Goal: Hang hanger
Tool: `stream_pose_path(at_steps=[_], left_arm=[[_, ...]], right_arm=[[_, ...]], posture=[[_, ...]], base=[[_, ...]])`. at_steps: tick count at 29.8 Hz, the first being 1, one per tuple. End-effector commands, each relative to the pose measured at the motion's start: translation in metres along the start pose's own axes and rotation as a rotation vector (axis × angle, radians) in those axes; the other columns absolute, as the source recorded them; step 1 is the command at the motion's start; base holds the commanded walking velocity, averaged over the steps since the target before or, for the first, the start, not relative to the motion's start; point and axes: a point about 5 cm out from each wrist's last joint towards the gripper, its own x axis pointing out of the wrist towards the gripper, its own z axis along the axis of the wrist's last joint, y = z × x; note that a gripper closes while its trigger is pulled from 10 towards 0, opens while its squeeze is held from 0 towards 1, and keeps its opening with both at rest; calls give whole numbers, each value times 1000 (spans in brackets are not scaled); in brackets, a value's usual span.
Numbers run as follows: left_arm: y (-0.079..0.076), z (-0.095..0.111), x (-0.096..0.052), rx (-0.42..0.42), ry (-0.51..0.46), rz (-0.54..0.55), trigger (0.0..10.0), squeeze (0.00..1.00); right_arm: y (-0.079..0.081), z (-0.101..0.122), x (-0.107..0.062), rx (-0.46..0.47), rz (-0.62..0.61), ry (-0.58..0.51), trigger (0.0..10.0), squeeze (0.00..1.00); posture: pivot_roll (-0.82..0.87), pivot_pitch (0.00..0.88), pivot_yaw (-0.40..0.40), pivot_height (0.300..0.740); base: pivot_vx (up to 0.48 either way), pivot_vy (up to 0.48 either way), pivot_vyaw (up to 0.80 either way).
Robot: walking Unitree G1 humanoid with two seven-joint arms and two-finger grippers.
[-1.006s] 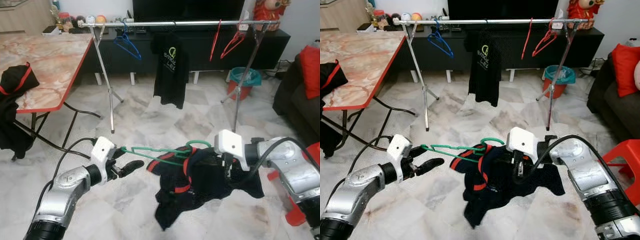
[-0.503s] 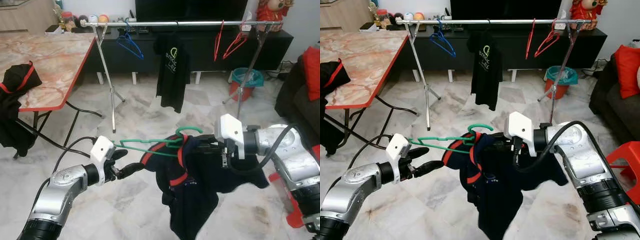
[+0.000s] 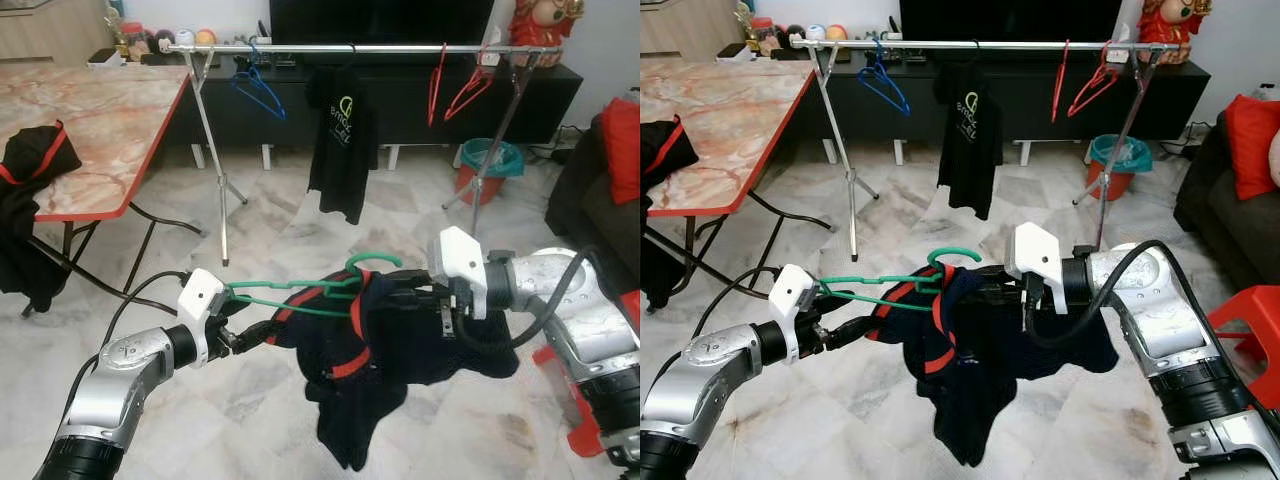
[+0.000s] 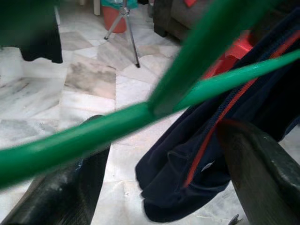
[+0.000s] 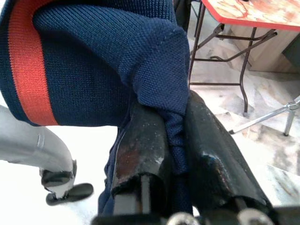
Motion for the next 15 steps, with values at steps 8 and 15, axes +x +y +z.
stream_pose_path(at_steps=[8,15], left_arm=[[-5,3,4,-19,-15,-57,10000,0],[-6,2,5,-24,-21,-57,10000,0]], right_arm=[[-5,24,-2,-64,-3,-91,10000,0],[-6,27,-1,-62,-7,-113,10000,0]], posture=[[-68,0,-20,740],[-71,0,-20,740]], base=[[0,0,0],[0,0,0]])
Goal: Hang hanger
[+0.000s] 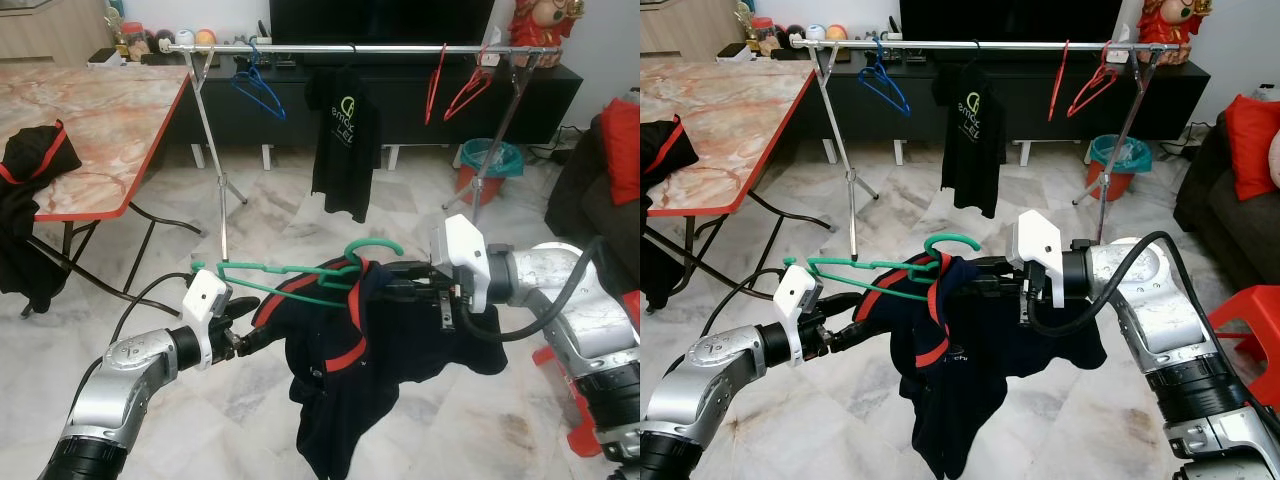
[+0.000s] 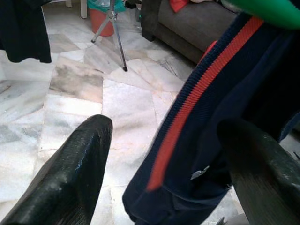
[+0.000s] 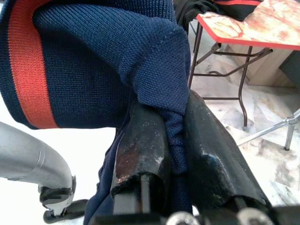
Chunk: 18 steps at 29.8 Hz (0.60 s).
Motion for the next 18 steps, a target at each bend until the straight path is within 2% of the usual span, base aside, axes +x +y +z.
stream_pose_path(at_steps=[1,3,4,5,6,7,8,9,10,11,12,18], left_arm=[[-1,2,2,2,-2,-12,10000,0],[-1,2,3,-2,-9,-5,10000,0],[0,2,4,-4,-12,-2,7725,0],[0,2,4,-4,-13,-1,5882,0],[0,3,4,-3,-13,0,4706,0],[0,3,4,0,-14,4,4471,0],[1,3,4,2,-17,11,3765,0],[1,3,4,2,-19,15,3765,0],[3,3,4,4,-20,30,745,0],[4,3,4,6,-19,39,745,0],[5,3,4,6,-18,43,0,0],[6,6,3,7,-30,45,0,0]], right_arm=[[-4,18,-3,-59,-10,-56,10000,0],[-4,18,-3,-58,-9,-60,10000,0],[-4,19,-3,-58,-9,-60,10000,0],[-4,19,-3,-58,-9,-60,10000,0],[-4,18,-3,-58,-10,-59,10000,0],[-4,18,-3,-57,-12,-57,10000,0],[-4,18,-3,-56,-13,-55,10000,0],[-4,18,-3,-56,-13,-54,10000,0],[-4,18,-4,-56,-13,-54,10000,0],[-4,18,-4,-55,-14,-55,10000,0],[-4,18,-3,-54,-15,-54,10000,0],[-5,14,-2,-49,-20,-39,10000,0]], posture=[[-70,0,-20,740],[-70,0,-20,740],[-70,0,-20,740],[-70,0,-20,740],[-72,0,-20,740],[-71,0,-20,740],[-71,0,-21,740],[-71,0,-21,740],[-71,0,-21,740],[-71,0,-21,740],[-70,0,-22,740],[-64,0,-23,740]], base=[[0,0,0],[0,0,0],[0,0,0],[0,0,0],[0,0,0],[0,0,0],[0,0,0],[0,0,0],[0,0,0],[0,0,0],[0,0,0],[0,0,0]])
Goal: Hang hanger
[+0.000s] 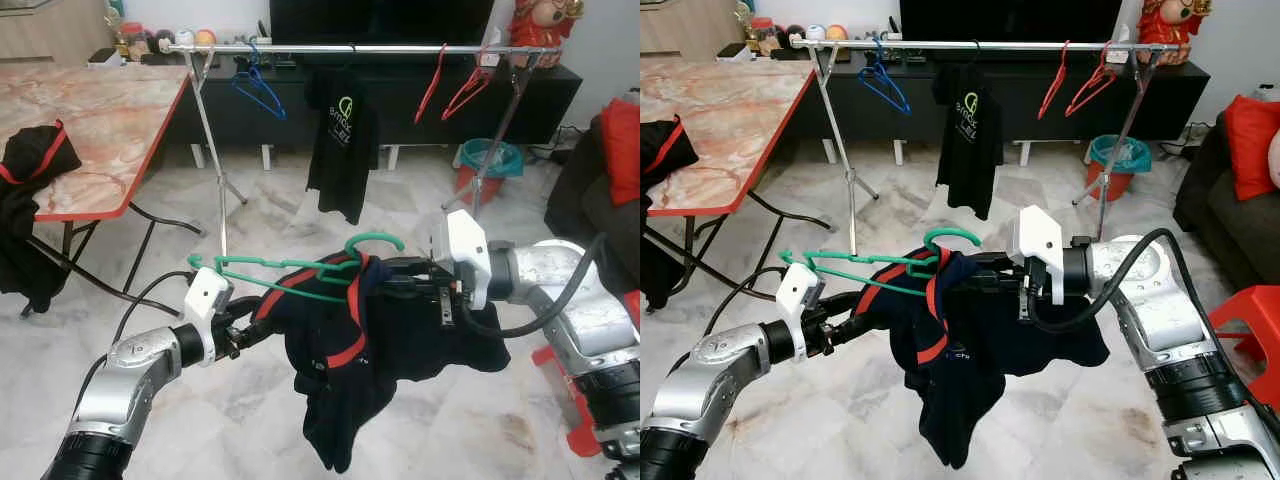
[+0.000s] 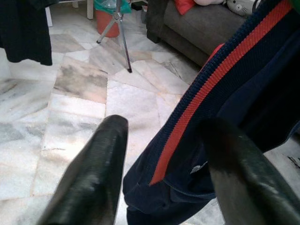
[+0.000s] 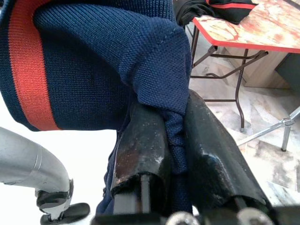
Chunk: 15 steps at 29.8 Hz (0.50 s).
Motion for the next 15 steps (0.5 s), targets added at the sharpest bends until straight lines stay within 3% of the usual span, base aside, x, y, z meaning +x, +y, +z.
stream_pose_path(at_steps=[1,15], left_arm=[[2,6,-1,18,-22,10,0,0],[0,7,0,3,-46,-10,0,0]], right_arm=[[-4,13,-1,-48,-6,-29,10000,0],[-3,11,0,-41,-8,-21,10000,0]], posture=[[-64,0,-23,740],[-66,0,-22,740]], base=[[0,0,0],[0,0,0]])
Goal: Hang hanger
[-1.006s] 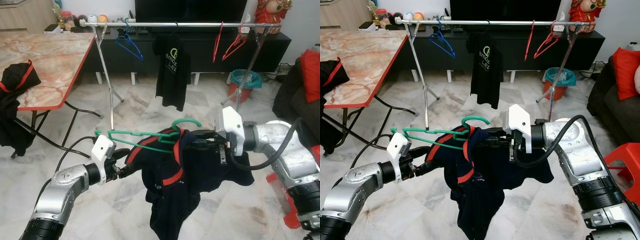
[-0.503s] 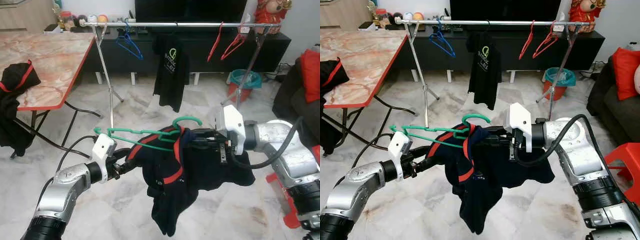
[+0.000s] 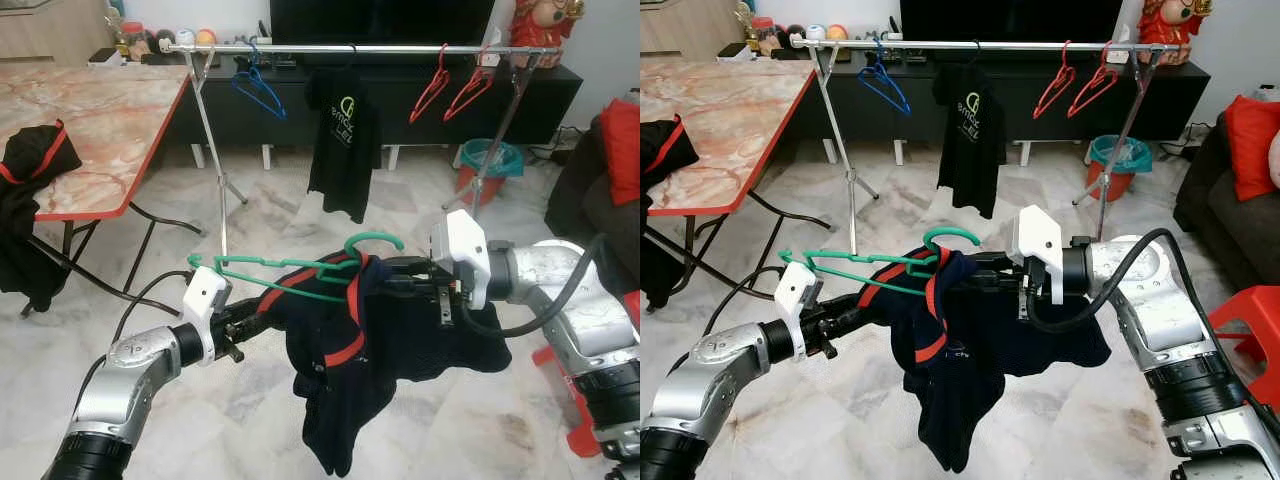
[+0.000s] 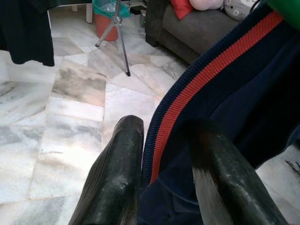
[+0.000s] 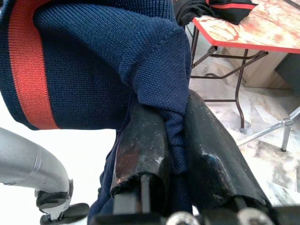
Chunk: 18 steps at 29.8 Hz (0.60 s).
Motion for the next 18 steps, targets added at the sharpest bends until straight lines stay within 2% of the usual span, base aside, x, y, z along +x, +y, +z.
stream_pose_path(at_steps=[1,18], left_arm=[[0,6,-1,9,-31,-11,0,0],[-4,7,-2,-5,-45,-46,0,0]], right_arm=[[-3,11,-1,-41,-7,-20,10000,0],[-4,7,0,-38,-18,-2,10000,0]], posture=[[-66,0,-22,740],[-65,0,-23,740]], base=[[0,0,0],[0,0,0]])
